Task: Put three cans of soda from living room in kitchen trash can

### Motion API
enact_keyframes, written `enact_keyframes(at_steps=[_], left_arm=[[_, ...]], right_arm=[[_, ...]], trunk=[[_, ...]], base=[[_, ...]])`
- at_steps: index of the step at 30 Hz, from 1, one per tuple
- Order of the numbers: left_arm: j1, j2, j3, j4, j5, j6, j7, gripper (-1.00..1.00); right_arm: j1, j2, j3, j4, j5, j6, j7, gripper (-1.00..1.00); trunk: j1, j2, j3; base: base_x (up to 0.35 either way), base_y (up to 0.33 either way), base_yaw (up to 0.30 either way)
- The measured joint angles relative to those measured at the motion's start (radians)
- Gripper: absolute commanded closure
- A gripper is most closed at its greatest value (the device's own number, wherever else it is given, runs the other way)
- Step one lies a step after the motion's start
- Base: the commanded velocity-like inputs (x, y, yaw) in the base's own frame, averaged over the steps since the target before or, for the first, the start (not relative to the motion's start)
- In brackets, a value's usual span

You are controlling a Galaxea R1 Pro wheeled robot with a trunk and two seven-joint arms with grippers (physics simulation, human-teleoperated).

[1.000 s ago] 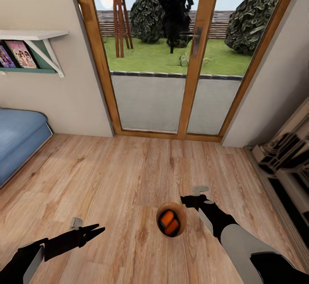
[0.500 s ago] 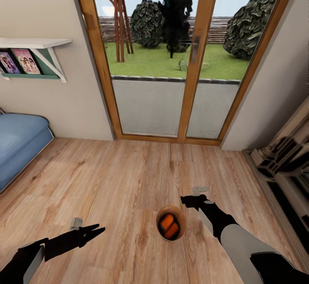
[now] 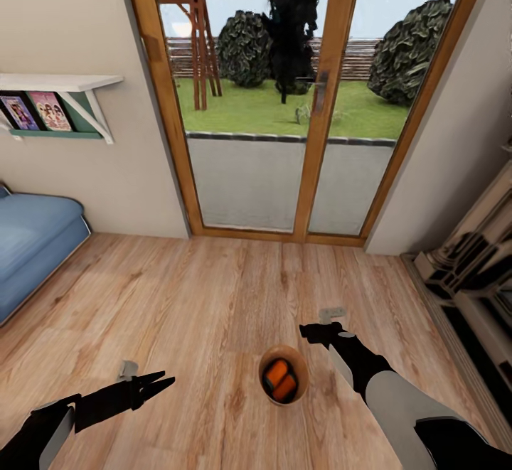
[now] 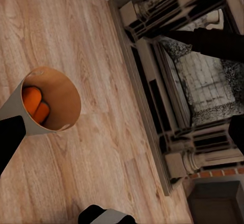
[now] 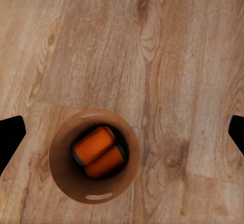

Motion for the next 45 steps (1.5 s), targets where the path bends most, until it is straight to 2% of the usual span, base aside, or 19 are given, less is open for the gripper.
enact_keyframes(at_steps=[45], left_arm=[[0.000, 0.000, 0.001, 0.002, -0.001, -0.001, 0.000, -1.00]], right_arm=[[0.000, 0.000, 0.000, 0.000, 0.000, 0.000, 0.000, -1.00]], trunk=[[0.000, 0.000, 0.074]], base=[[0.000, 0.000, 0.000]])
